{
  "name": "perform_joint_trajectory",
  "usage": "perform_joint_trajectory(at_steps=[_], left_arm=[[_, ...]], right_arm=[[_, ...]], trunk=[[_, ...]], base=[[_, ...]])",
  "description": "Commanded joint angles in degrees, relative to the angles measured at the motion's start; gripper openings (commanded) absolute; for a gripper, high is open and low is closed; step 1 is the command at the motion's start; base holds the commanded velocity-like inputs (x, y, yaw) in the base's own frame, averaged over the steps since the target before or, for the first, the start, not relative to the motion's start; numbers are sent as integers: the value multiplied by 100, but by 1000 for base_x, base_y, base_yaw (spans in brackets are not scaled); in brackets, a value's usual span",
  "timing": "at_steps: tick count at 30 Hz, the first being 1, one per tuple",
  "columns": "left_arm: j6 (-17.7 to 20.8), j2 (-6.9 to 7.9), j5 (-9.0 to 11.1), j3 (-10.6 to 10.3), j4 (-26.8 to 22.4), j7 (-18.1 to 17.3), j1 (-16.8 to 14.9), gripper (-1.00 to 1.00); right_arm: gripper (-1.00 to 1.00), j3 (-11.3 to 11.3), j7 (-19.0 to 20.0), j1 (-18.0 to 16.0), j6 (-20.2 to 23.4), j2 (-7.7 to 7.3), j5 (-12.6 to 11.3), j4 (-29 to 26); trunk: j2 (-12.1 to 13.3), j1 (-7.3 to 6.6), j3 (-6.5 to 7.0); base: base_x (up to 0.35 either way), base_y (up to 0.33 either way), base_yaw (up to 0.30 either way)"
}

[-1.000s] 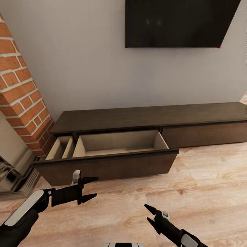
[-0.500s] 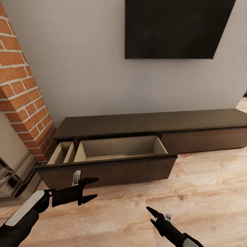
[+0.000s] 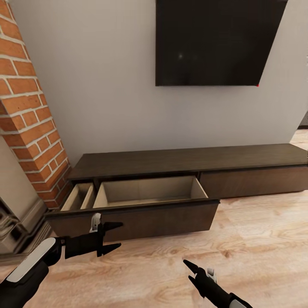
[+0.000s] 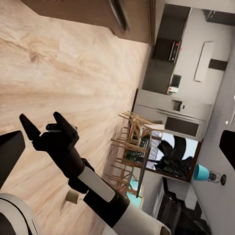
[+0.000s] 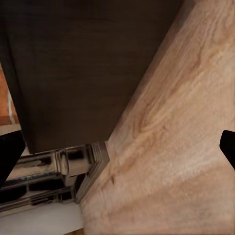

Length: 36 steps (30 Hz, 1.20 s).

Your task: Place each of the two pumpkins and all three candles from the living room inside a cabinet in the living room (use any cabinet), then make sure every cabinet is closed, and position the cauldron so it is next to a table in the living room.

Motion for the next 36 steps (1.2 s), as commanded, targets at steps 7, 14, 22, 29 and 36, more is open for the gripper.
perform_joint_trajectory(at_steps=[7, 14, 22, 29, 36], left_arm=[[3, 7, 43, -8, 7, 69, -4, 100], [3, 3, 40, -8, 7, 70, -4, 100], [-4, -1, 26, -17, 7, 86, -4, 100], [-5, -1, 17, -48, -26, 87, -4, 100], [-5, 5, 16, -52, -27, 87, -4, 100]], right_arm=[[100, 40, 12, -2, -62, -3, -67, 7], [100, 40, -7, -2, -82, 0, -69, 4], [100, 10, -44, -2, -275, 3, -113, 245], [100, -3, -6, -2, -486, 4, -130, 385], [100, -2, 1, -2, -502, 6, -130, 397]], trunk=[[8, -19, 151], [17, -37, 306], [28, -58, 483], [28, -58, 483], [28, -58, 483]], base=[[0, 0, 0], [-55, 56, 0], [-186, 116, 93], [-227, 21, -129], [-111, 1, -278]])
